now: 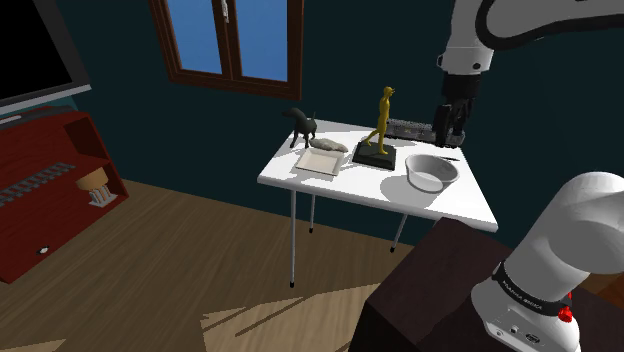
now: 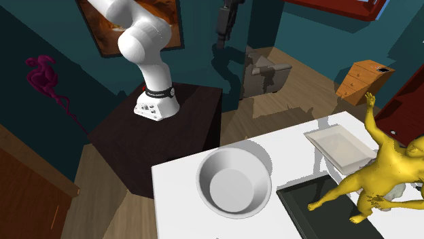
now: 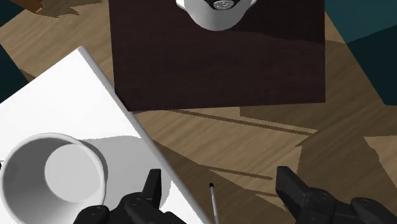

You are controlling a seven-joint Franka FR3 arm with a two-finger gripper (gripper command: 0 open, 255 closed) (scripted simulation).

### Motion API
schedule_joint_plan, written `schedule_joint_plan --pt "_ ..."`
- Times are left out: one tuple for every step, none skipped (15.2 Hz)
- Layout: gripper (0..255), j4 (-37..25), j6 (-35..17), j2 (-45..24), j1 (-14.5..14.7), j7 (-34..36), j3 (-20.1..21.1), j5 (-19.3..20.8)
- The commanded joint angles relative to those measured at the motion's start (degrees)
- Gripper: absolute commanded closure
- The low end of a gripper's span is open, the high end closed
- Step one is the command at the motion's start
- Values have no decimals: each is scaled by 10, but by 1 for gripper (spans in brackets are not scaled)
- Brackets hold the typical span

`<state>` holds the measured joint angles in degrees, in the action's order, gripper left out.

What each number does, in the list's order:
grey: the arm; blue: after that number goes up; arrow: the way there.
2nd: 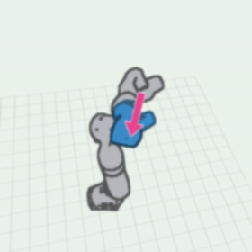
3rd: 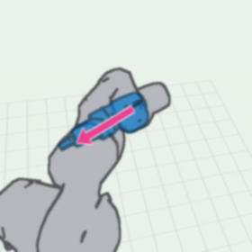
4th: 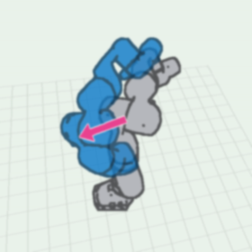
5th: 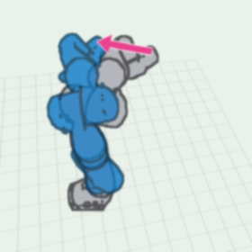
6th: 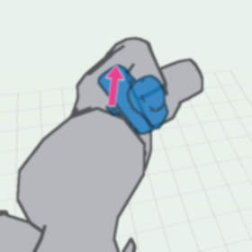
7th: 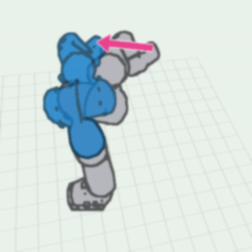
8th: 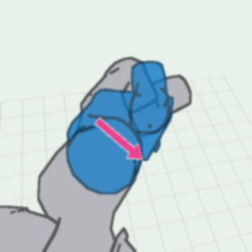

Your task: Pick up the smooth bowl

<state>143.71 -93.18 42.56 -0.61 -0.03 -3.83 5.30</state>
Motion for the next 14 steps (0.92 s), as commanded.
schedule_joint_plan --pt "0 23 -41 -12 -7 -3 -5 18" --pt "0 34 -62 -20 -11 -5 -8 28" --pt "0 44 -84 -28 -16 -6 -12 38" --pt "0 54 -106 -38 -21 -7 -15 48" --pt "0 63 -128 -48 -26 -8 -19 59" --pt "0 70 -151 -60 -31 -8 -23 70" --pt "0 78 -173 -72 -37 -9 -27 80" --pt "0 84 -196 -86 -42 -8 -31 92" --pt "0 89 -220 -101 -48 -7 -35 103" --pt "0 93 -243 -117 -54 -6 -39 115" --pt "0 96 -266 -133 -60 -4 -43 127" --pt "0 99 -290 -151 -67 -2 -47 139" --pt "0 100 -313 -169 -73 1 -51 151" --pt "0 100 -336 -189 -80 4 -54 164"
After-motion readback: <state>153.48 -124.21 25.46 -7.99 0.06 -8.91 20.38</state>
